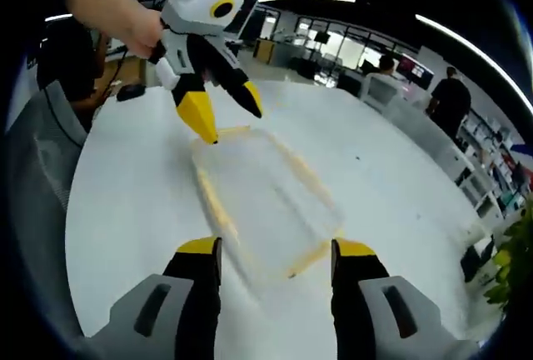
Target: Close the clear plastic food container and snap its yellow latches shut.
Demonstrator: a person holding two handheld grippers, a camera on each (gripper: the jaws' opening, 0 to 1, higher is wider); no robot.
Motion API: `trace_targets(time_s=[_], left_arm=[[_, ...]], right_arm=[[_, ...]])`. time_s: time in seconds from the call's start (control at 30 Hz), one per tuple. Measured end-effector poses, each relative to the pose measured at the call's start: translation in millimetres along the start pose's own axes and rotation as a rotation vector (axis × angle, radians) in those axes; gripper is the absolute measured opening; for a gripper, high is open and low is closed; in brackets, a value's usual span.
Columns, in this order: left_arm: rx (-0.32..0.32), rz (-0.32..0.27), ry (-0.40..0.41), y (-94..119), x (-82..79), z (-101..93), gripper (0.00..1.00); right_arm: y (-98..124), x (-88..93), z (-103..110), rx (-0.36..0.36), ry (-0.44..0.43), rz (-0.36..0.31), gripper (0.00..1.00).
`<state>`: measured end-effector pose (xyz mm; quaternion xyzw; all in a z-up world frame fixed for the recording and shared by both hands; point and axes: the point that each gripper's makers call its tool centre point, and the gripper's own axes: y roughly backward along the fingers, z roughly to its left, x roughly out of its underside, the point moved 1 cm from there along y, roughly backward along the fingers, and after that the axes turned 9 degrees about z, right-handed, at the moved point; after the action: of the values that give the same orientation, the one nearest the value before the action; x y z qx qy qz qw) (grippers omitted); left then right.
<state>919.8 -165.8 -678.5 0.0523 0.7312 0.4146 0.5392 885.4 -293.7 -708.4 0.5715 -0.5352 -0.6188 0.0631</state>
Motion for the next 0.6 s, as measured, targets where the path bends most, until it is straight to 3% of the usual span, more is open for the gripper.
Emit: trace_targets(time_s=[0.33,0.6], left_arm=[[-0.078,-0.069,0.056,7.9,9.5,4.9,0.5],[-0.09,-0.103,0.087,2.9,23.5,-4.2,0.55]], right_arm=[[-2.7,4.5,-3.1,-0.001,-0.08,-0.005,0.5],[-9.7,15.6,-2.0,-0.016,-0.112,-0.008,0.51]])
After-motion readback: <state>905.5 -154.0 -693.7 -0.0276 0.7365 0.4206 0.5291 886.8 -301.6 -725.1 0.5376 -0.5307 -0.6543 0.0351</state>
